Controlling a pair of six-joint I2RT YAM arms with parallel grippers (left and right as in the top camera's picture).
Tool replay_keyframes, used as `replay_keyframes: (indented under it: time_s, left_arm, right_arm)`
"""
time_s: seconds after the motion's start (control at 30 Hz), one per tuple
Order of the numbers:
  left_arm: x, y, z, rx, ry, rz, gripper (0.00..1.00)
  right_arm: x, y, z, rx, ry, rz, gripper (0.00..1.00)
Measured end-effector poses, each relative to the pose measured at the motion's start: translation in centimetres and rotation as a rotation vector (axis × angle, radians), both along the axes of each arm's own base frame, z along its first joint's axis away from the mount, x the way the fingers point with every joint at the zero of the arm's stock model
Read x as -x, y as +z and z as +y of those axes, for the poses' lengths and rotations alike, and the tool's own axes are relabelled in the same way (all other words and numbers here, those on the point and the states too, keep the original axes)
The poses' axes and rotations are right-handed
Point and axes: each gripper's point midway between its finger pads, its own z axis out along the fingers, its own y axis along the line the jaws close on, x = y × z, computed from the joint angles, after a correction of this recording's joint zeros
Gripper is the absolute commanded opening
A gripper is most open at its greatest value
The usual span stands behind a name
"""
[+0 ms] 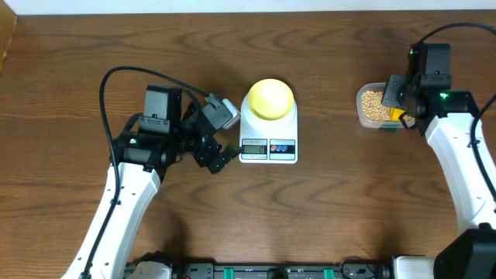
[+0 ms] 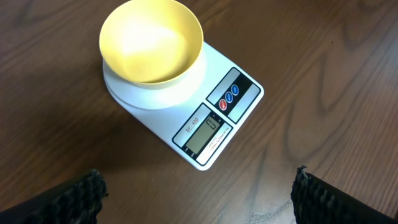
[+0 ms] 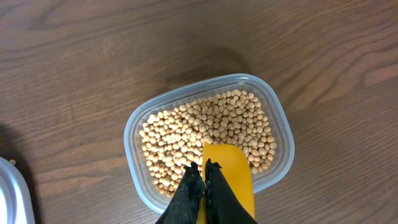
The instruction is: Scoop item into bowl and weigh 50g on scale
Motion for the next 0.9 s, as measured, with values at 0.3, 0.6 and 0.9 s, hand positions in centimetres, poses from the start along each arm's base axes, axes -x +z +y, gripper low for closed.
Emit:
replay_keyframes:
  time_s: [0.3,0.6,0.9]
  left_arm:
    - [0.0,0.0,0.0,-0.001,0.000,0.002,0.98]
    - [0.0,0.0,0.0,-0.001,0.000,0.002,0.98]
    - [0.0,0.0,0.0,-0.001,0.000,0.002,0.98]
  right_arm:
    - [-0.1,0.1,0.0,0.004,0.006,-0.003,0.01]
    - [-0.1,0.2,-1.6,0.033,-0.012,-0.005,0.01]
    - [-0.4,0.6,-3.2,0.067,-0.019,-0.020,0.01]
